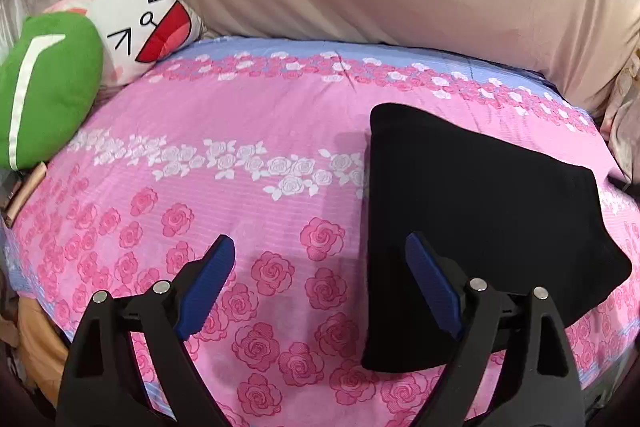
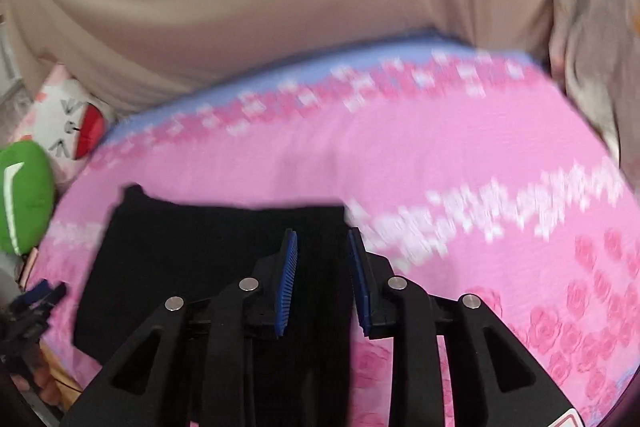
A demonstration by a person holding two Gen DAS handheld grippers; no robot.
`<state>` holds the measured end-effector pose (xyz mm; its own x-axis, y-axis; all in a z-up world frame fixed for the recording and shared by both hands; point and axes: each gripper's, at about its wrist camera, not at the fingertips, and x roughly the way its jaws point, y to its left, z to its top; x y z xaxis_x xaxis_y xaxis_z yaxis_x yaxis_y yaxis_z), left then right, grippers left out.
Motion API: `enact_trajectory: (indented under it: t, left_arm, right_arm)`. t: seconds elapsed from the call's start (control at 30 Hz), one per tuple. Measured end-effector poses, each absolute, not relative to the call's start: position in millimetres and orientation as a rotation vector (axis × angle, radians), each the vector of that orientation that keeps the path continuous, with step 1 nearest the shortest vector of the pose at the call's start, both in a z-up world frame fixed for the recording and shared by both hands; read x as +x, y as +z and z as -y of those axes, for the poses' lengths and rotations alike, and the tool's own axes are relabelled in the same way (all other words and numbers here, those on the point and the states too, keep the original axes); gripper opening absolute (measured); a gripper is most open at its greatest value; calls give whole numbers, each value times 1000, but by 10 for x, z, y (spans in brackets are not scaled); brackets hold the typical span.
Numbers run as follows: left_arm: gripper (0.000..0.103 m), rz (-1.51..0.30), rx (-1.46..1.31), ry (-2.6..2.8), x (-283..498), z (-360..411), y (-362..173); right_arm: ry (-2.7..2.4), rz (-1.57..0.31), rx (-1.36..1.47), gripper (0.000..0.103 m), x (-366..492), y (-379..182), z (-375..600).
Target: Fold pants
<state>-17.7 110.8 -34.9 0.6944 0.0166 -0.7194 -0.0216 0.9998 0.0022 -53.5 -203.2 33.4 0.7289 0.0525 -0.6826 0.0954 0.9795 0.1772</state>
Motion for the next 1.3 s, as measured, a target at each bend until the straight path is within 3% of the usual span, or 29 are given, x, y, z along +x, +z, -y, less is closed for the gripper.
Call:
enact_trajectory:
  t: [0.1,0.17,0.23,0.43,0.53,0.63,0.8,1.0,1.17,1.23,1.3]
  left_arm:
    - [86,-810,-18,19,-151,-1135,-386]
    - [86,-818,-25,16,-154,-1151,-410]
    - [86,-821,-32,10,-176,-1181,-416]
    - [89,-817,-45,15,-247,-1340,-411]
    - [89,-815,-55,14,-241,-1401,-408]
    - [89,-817,-78,-1,-231,-1443,-407]
    - [89,-842,-93,-31,-165,-1333,-440]
    - [92,-806,-57,-65,-245,-1148,-347]
    - [92,-826,-44,-86,-180,-970,-399]
    - [92,-837,-19,-94,-164,-843,-428]
    - [92,-839,6,-101,-181,-738,-421]
  right_arm:
    - [199,-767,155,24,-353,593,1433]
    - [325,-805,122,12,-143,592,1016]
    - [391,-850,50,7,128,484,552]
    - [323,-994,-41,0,1051,-446,-252]
    - [331,-993,-94,4,1065,-302,-461]
    - [403,-957,19,4,894,-128,-297]
    - [402,-980,29,3,960,-326,-292]
    - [320,-821,112,3,193,321,555]
    - [46,-924,168,0,-434,-121,1735]
    - [55,-893,340,0,-642,-212,2104]
    - [15,-864,344,13,-849,-57,2189]
